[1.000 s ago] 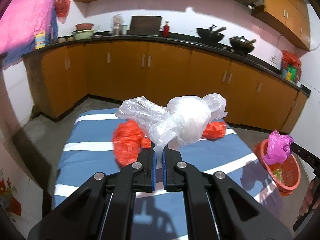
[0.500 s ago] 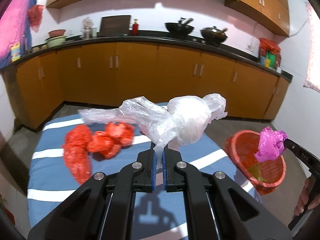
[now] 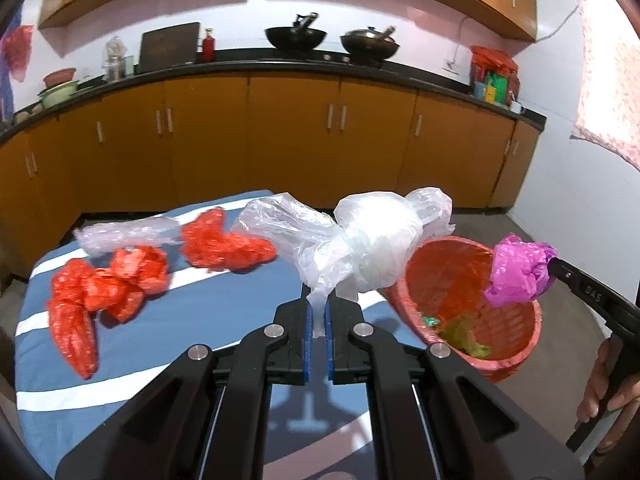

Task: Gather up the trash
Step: 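Carry the clear bag and pink bag over the wastebasket with both grippers, then open both grippers to drop the clear and pink bags into the wastebasket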

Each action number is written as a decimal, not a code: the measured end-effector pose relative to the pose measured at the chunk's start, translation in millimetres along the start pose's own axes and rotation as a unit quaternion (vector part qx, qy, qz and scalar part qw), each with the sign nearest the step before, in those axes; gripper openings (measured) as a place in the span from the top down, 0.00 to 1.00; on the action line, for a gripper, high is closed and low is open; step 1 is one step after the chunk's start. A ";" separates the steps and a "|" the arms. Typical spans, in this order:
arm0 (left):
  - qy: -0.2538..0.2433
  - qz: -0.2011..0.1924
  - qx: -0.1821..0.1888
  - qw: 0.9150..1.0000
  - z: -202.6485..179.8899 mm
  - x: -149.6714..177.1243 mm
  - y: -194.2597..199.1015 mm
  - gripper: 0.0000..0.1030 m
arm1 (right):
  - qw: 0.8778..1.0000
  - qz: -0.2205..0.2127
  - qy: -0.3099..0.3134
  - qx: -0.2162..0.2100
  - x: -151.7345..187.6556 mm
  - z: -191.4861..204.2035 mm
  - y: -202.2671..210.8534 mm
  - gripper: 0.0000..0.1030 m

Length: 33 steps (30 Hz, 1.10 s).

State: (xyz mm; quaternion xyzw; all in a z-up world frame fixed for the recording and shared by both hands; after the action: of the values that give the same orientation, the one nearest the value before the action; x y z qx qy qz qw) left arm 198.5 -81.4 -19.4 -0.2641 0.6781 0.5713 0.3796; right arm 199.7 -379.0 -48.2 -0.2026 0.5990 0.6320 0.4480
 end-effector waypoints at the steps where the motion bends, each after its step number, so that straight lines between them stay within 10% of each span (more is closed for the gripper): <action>1: -0.003 0.002 0.004 1.000 -4.3 -0.1 -3.3 0.95 | 1.000 0.000 -0.002 0.004 0.0 -4.3 -1.1 0.87; 33: -0.073 0.071 0.070 0.992 -135.2 5.3 -103.4 0.95 | 0.998 -0.006 -0.022 0.062 -11.3 -74.1 -40.7 0.87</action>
State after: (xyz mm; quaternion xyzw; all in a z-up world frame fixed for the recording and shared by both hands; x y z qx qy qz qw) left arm 248.5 -234.3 -75.1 -0.1458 0.7037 0.5657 0.4044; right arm 217.7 -457.0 -77.6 -0.1644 0.6257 0.5954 0.4764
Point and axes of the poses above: each gripper's, at about its wrist camera, not at the fingertips, and y roughly against the way its jaws point, z to its left, x to its underside, the point moved 2 cm from there along -y, roughly the way its jaws point, and after that the axes turned 3 degrees about -x, right-handed, at the moved point
